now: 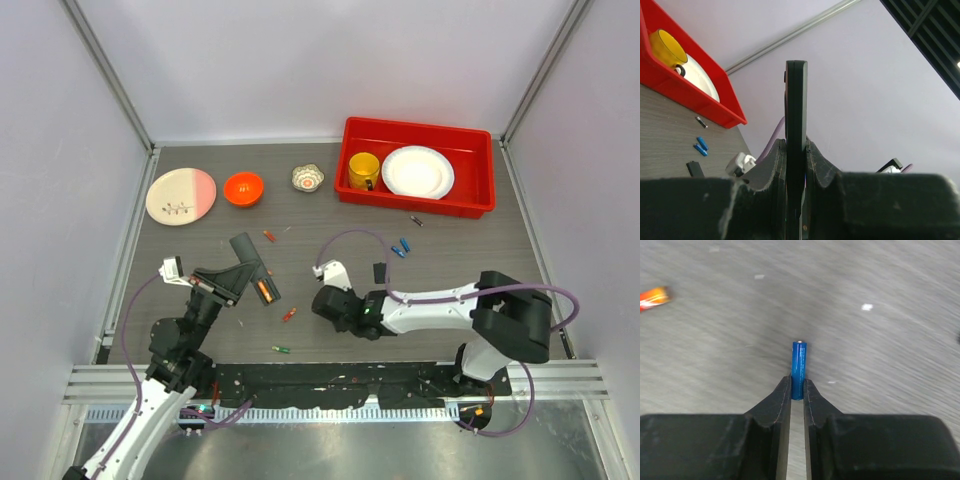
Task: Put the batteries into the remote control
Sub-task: Pick up the battery from the center of the board, then place the battery at the center of the board.
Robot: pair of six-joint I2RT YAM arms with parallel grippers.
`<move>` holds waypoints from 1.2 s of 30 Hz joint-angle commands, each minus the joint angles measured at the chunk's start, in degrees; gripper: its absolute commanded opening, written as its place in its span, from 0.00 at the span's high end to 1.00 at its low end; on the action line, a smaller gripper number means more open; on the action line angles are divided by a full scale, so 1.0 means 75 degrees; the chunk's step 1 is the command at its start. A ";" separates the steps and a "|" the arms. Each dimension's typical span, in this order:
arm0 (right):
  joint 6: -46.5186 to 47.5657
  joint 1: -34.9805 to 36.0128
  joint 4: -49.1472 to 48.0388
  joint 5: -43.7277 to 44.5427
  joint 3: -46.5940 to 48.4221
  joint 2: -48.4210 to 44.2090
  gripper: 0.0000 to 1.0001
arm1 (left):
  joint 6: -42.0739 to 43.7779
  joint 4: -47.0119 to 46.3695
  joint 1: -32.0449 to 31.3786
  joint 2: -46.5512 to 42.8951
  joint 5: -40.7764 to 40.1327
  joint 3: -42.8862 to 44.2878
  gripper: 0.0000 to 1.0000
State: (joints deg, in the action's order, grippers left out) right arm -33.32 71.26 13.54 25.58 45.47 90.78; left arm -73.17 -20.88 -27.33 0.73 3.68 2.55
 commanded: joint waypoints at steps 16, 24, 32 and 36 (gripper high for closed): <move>0.0060 -0.1217 0.1300 -0.0095 0.0218 -0.0386 0.79 | -0.0194 -0.2735 0.0023 0.2750 0.1079 -0.0140 1.00; 0.0247 -0.1474 0.1605 -0.0153 0.0768 -0.0245 0.64 | -0.0170 -0.2349 0.0023 0.2387 0.1021 -0.0199 1.00; 0.0669 -0.1802 0.1815 -0.0422 0.1143 0.0001 0.62 | -0.0147 -0.2090 0.0023 0.2105 0.1009 -0.0246 1.00; 0.0822 -0.1990 0.1804 -0.0668 0.1214 0.0223 0.63 | -0.0170 -0.2090 0.0023 0.2070 0.1021 -0.0269 1.00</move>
State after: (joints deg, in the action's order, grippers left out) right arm -29.19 57.49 26.26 22.31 52.29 91.09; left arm -74.56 -35.24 -27.33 16.95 10.57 2.52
